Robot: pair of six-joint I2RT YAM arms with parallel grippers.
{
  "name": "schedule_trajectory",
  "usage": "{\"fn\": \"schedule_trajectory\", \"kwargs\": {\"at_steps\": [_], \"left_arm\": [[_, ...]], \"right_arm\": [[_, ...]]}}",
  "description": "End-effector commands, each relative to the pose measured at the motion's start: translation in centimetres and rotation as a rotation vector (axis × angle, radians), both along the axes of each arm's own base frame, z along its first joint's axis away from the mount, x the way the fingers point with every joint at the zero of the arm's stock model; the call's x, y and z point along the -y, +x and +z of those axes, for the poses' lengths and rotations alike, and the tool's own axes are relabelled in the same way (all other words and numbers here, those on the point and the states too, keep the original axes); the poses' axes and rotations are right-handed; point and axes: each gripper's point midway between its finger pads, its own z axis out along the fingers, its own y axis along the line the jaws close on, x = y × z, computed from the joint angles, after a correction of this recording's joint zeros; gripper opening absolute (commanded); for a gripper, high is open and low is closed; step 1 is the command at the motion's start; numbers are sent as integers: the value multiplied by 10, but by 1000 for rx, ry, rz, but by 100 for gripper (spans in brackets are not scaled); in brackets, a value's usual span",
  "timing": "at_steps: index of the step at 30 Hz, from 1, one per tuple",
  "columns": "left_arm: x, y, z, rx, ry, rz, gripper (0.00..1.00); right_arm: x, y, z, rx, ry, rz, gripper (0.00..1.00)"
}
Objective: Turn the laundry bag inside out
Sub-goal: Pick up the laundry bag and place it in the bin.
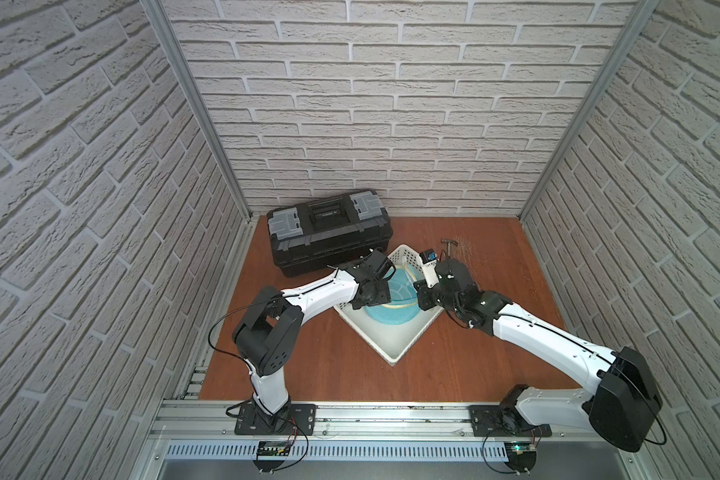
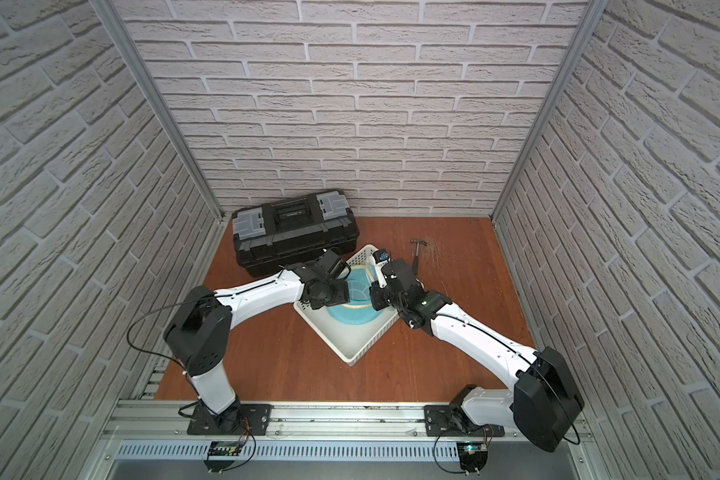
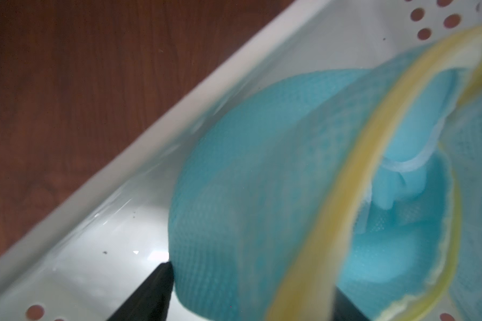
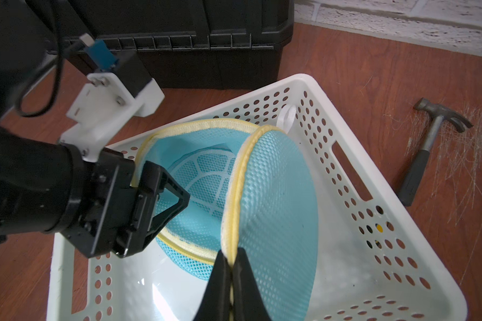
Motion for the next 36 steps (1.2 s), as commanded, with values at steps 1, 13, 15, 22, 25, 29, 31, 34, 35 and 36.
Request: {"fn": "schedule_trajectory", "kwargs": {"at_steps": [1,13,15,22,25,29,31,34,35,36], "left_arm": [[14,8,2,6,-56,15,65],[4,36,69,301,-23,-75,0],[0,41,91,377,5,-127,0],[-1,50,161,607,-57,-304,0],[2,48,191,672,-187,-384,0],[3,42,220,670,-404,-482,0],[1,39,226,644,-437,-513,0],[-4,32,227,607,-421,-555,0],[-4,29,227,594,-422,-575,0],[-5,27,227,573,-427,-589,0]], "right_arm": [[-3,2,15,62,18,13,3],[28,11,42,82,104,-77,3],[38,14,58,90,148,-100,3],[66,17,90,48,334,-140,3],[78,18,88,22,400,-180,3],[97,22,69,-28,416,-259,3],[104,25,62,-40,433,-290,3],[108,33,57,-52,457,-314,4],[107,38,56,-63,463,-315,6],[104,41,55,-74,467,-311,8]]}}
